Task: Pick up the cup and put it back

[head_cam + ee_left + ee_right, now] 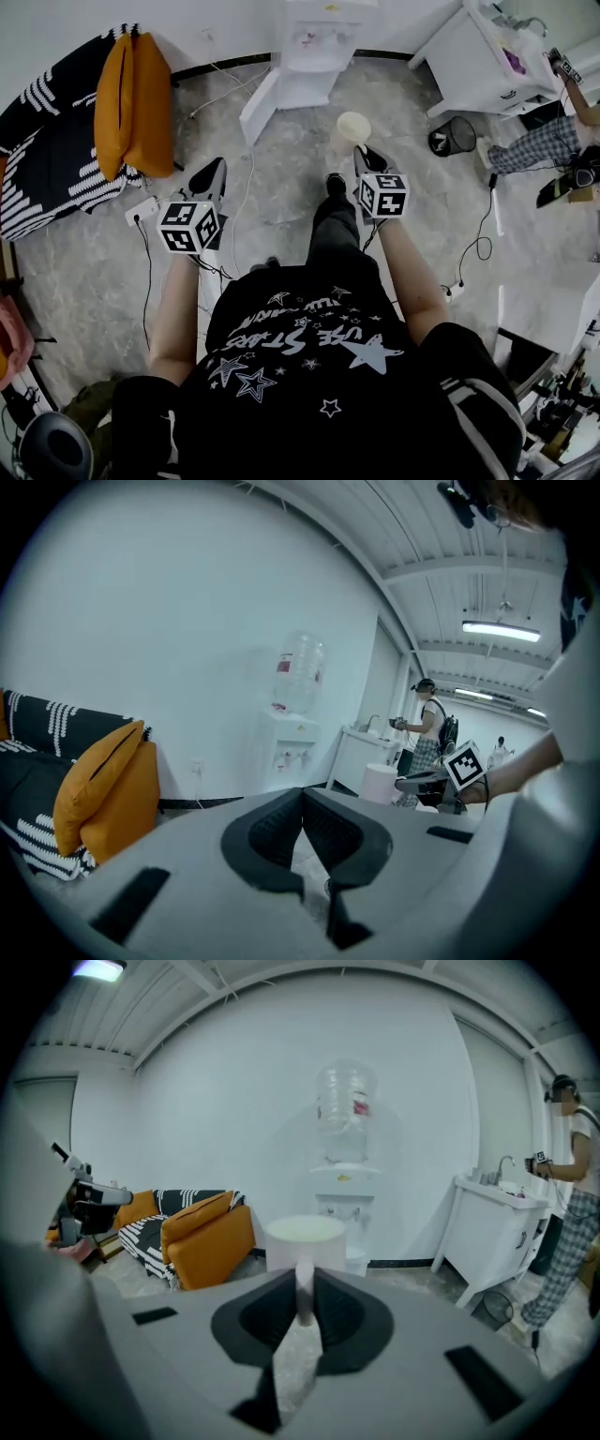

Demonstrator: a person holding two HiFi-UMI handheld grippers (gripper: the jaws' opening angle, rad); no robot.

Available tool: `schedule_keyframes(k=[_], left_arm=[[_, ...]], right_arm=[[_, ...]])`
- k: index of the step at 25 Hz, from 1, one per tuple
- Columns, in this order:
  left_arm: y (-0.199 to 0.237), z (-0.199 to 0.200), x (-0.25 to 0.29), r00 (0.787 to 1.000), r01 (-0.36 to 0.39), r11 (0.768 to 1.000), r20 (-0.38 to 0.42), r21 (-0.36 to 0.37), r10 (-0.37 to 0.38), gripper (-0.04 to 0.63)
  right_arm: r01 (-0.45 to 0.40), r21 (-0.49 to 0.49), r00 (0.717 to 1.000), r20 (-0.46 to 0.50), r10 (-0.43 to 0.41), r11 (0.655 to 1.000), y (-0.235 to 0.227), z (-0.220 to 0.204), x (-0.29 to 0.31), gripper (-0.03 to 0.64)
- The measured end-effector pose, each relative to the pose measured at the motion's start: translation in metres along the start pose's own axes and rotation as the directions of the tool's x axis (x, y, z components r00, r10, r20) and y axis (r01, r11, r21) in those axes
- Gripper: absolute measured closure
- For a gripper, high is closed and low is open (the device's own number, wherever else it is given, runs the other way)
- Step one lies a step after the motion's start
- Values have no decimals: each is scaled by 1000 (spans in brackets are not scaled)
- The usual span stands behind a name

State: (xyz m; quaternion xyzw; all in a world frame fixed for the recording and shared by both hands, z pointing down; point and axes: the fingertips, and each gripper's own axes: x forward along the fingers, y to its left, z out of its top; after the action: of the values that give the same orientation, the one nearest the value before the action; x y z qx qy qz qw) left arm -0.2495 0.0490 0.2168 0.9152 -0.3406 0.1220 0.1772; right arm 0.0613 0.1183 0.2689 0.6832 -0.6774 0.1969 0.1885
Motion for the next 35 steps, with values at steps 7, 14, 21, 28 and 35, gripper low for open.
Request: schedule_keyframes(k=[7, 14, 21, 28, 35], left_arm=[[17, -14, 70, 981, -191, 977, -38, -93, 188, 586], [16, -22, 177, 949, -313, 940, -84, -133, 304, 586], [21, -60, 266, 936, -348, 924, -118, -156, 332, 585], [24, -158, 320, 962, -251, 949, -162, -190, 222, 586], [66, -262, 351, 958, -244, 960, -190, -137, 216, 586]], right_arm=[[-164, -91, 983, -99, 155, 982, -47, -1, 119, 574], [-324, -201, 931, -240, 274, 925, -97, -15, 226, 574], [-409, -198, 878, -351, 325, 891, -108, -78, 300, 574], [-280, -51, 908, -337, 248, 959, -124, -155, 374, 573], [-171, -11, 935, -317, 158, 985, -150, -231, 458, 572]])
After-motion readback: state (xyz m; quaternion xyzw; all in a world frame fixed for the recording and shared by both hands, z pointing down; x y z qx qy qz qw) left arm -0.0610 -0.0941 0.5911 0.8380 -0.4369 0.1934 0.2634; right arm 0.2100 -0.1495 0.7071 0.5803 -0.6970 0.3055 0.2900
